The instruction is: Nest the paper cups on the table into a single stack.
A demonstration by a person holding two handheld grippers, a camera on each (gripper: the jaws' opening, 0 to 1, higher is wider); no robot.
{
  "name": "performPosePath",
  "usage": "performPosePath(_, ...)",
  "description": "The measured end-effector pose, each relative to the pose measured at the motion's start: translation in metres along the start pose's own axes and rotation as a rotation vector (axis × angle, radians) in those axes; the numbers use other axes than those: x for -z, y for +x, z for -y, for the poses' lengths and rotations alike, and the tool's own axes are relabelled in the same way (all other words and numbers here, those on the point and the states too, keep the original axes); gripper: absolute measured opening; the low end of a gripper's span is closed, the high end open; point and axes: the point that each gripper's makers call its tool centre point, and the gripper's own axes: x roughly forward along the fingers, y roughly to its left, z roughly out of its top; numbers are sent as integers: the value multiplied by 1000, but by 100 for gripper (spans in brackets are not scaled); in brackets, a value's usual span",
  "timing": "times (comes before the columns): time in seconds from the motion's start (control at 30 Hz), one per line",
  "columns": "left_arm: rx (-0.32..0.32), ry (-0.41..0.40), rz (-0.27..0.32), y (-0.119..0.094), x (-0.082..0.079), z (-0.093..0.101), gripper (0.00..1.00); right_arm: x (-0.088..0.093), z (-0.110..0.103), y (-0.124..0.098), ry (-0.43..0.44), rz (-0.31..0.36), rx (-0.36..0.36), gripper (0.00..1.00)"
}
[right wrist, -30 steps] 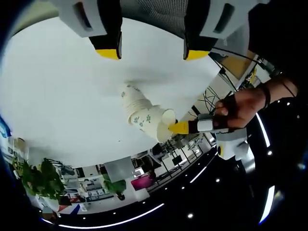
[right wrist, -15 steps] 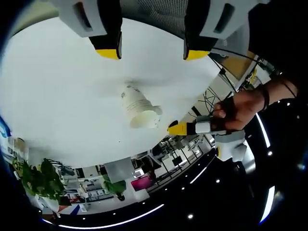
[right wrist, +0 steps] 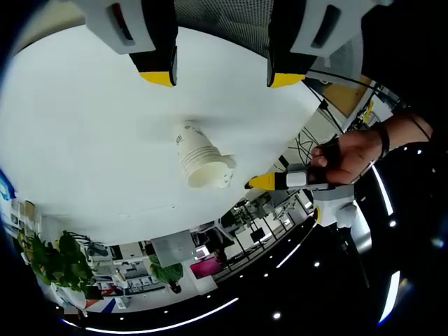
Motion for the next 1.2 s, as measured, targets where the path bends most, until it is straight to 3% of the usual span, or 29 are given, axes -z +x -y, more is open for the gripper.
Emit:
performPosePath(0.33,-27,-22,-19,-5,12,-18,6,2,0,1,2,-7,1,50)
performPosePath(0.7,-104,-97,-71,-2,31,-58,14,3,1,1,5,-14,5,50)
performPosePath(0.87,-150,-178,-94,4,38,-87,30,3,1,1,9,-20,6,50)
performPosePath(0.97,-200,-256,-118,9,45,-109,33,4,1,1,10,-26,7,50)
performPosePath(1.07,-207,-360,-120,19,44,-120,41,5,1,2,11,-31,7,50)
performPosePath(1.2,-222,-402,-119,36,37,-140,43,5,2,2,18,-36,8,50)
